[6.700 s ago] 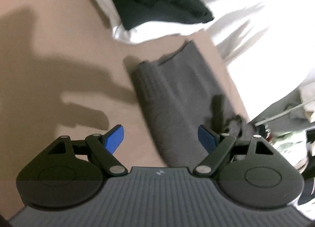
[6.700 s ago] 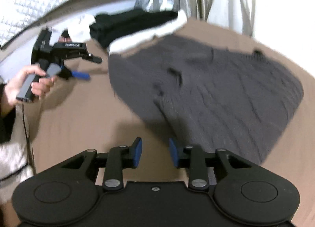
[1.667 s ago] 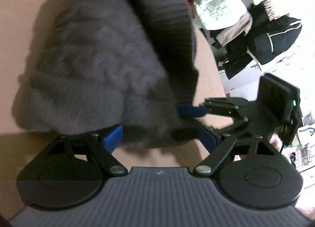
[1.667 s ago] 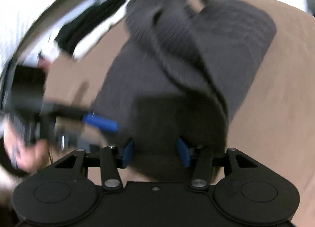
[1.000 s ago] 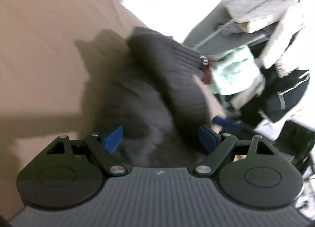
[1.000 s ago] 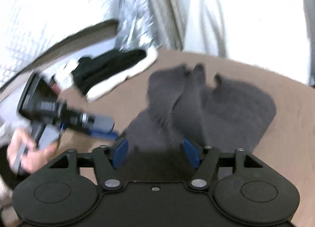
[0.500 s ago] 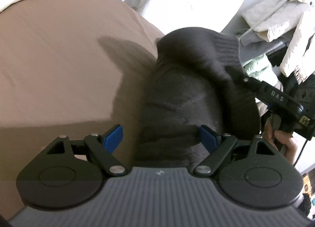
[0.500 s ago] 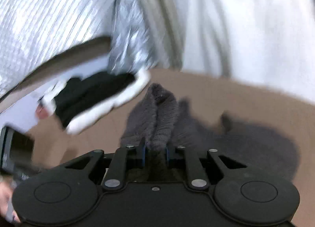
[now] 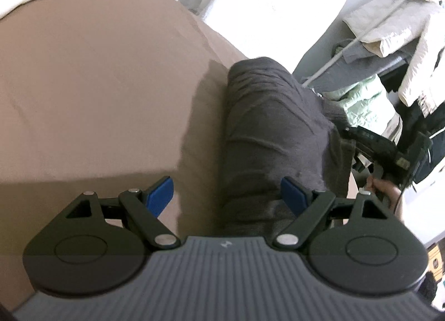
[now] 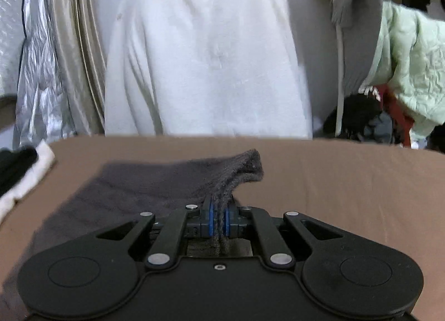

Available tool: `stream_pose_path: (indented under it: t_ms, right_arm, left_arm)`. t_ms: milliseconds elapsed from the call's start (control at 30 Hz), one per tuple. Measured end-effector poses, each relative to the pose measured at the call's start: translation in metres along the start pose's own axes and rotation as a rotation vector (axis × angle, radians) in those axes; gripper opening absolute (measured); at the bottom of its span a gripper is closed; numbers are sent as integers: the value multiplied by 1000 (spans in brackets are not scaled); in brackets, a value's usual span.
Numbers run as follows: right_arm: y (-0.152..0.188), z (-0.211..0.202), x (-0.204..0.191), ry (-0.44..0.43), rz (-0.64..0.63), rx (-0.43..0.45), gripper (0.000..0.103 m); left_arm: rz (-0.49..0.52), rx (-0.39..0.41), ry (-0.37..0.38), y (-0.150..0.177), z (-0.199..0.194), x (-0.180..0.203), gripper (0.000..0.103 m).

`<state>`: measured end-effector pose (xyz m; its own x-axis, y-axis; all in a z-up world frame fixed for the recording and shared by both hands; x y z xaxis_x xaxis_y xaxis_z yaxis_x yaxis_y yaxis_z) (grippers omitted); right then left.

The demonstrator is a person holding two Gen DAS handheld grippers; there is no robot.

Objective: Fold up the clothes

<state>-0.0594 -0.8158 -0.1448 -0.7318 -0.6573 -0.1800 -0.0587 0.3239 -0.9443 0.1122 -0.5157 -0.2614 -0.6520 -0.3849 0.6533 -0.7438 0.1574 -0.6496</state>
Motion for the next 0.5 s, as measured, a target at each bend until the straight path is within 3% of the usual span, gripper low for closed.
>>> stream_pose_path:
  t_ms: [100, 133, 167, 233, 267, 333, 367, 500]
  right_arm:
    - [43, 24, 16, 4, 61, -249, 15]
    - [53, 22, 25, 6, 134, -281, 29]
    - [60, 20, 33, 7, 210, -301, 35]
    - [71, 6, 49, -17, 395, -338, 66]
    - [73, -7, 56, -47, 507, -354, 71]
    - [76, -33, 67, -99, 689, -386, 74]
    - [78, -45, 66, -116, 705, -403, 74]
    - [95, -96, 36, -155, 577, -482, 74]
  left_arm:
    - [20, -9, 1, 1, -1, 1, 84]
    - [25, -9, 3, 0, -2, 3, 84]
    - [28, -6, 8, 0, -3, 4, 84]
    - [34, 0, 19, -2, -6, 9, 84]
    - [36, 5, 28, -2, -7, 13, 84]
    - [40, 15, 46, -4, -10, 20, 84]
    - [43, 18, 59, -5, -12, 25, 84]
    - [99, -2, 93, 3, -15, 50, 87]
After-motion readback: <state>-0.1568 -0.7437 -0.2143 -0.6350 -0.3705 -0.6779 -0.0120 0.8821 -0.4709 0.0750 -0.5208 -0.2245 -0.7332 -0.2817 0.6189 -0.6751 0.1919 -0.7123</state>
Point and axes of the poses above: each gripper's, at about its wrist camera, not at the fingertips, and z roughly the way its jaws point, x to its right, y to its underside, the point moved 9 cm from there along z, roughly the way its jaws point, and after that the axes turned 11 degrees about x, right-handed, at the moved point
